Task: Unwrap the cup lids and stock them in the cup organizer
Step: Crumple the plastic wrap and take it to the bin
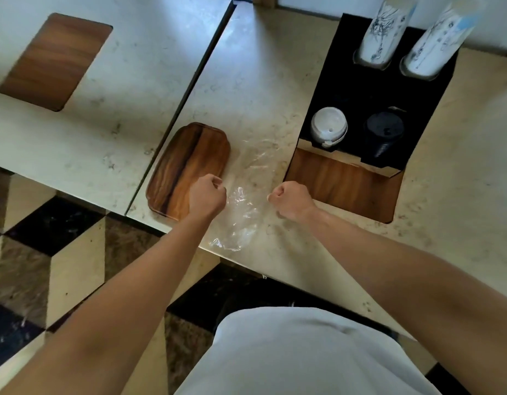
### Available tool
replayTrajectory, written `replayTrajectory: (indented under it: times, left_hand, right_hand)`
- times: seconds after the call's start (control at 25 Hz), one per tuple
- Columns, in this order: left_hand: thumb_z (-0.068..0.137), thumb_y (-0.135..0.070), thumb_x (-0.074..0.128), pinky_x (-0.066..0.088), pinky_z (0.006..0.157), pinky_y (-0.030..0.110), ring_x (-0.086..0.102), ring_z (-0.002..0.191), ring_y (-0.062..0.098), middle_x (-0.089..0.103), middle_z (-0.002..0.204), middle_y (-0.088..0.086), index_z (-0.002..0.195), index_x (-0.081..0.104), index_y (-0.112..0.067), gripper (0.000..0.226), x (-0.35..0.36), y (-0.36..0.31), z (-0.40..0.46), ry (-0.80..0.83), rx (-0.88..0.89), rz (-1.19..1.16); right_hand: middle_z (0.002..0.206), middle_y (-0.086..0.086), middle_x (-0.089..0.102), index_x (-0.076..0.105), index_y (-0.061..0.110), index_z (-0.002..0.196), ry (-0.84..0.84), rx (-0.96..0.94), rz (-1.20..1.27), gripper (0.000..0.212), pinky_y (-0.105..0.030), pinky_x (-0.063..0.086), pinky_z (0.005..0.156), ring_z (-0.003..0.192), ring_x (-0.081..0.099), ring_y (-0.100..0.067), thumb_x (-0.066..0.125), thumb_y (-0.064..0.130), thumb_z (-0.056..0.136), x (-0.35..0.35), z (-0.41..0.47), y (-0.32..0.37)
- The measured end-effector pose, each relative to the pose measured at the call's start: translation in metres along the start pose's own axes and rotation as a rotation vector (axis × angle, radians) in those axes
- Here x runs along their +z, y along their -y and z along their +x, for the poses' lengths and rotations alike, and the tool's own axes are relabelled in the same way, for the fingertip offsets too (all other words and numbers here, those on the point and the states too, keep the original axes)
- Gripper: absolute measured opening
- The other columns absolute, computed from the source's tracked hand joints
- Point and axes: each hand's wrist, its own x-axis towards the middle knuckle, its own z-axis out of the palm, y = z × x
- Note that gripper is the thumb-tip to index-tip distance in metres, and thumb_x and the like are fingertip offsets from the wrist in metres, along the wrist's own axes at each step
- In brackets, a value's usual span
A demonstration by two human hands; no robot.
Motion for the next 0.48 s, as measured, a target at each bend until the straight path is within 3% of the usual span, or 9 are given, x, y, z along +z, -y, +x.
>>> replayTrajectory:
  times: [0.12, 0.2, 0.32, 0.4, 0.48]
  left_hand:
    - [0.09, -0.013, 0.058, 0.047, 0.091, 0.03, 0.066, 0.11, 0.027, 0.071, 0.12, 0.011, 0.123, 0.068, -0.006, 0.035, 0.008, 0.011, 0.004, 0.059, 0.009, 0.008]
    - [0.089, -0.014, 0.059, 0.047, 0.091, 0.029, 0.066, 0.11, 0.028, 0.071, 0.12, 0.012, 0.126, 0.066, -0.006, 0.038, 0.013, 0.012, 0.007, 0.06, -0.006, -0.015]
    - [0.087, -0.018, 0.063, 0.05, 0.089, 0.031, 0.065, 0.109, 0.026, 0.07, 0.118, 0.01, 0.126, 0.065, -0.008, 0.04, 0.019, 0.012, 0.011, 0.069, -0.034, -0.051]
    - [0.085, -0.018, 0.067, 0.052, 0.087, 0.033, 0.066, 0.1, 0.025, 0.069, 0.109, 0.008, 0.122, 0.067, -0.009, 0.038, 0.022, 0.012, 0.014, 0.094, -0.072, -0.087]
    - [0.084, -0.015, 0.071, 0.054, 0.079, 0.033, 0.065, 0.081, 0.023, 0.069, 0.093, 0.006, 0.103, 0.072, -0.012, 0.019, 0.026, 0.013, 0.016, 0.147, -0.129, -0.192]
  right_hand:
    - [0.067, -0.012, 0.074, 0.068, 0.007, 0.064, -0.025, 0.106, 0.156, 0.026, -0.045, 0.064, 0.076, 0.07, 0.076, -0.03, 0.065, 0.021, 0.086, 0.016, 0.002, -0.001]
    - [0.077, -0.017, 0.078, 0.074, 0.0, 0.073, -0.048, 0.157, 0.25, 0.024, -0.048, 0.063, 0.079, 0.074, 0.077, -0.03, 0.068, 0.02, 0.086, 0.022, 0.004, -0.002]
    - [0.086, -0.015, 0.078, 0.074, 0.003, 0.092, -0.035, 0.207, 0.359, 0.02, -0.041, 0.066, 0.072, 0.067, 0.076, -0.023, 0.077, 0.022, 0.087, 0.024, 0.003, -0.003]
    - [0.091, -0.014, 0.078, 0.073, 0.005, 0.097, -0.001, 0.216, 0.419, 0.021, -0.038, 0.066, 0.071, 0.065, 0.073, -0.016, 0.078, 0.023, 0.088, 0.025, 0.002, -0.003]
    - [0.089, -0.011, 0.077, 0.073, 0.005, 0.099, 0.014, 0.216, 0.448, 0.02, -0.038, 0.065, 0.074, 0.067, 0.072, -0.015, 0.078, 0.021, 0.089, 0.025, 0.0, -0.003]
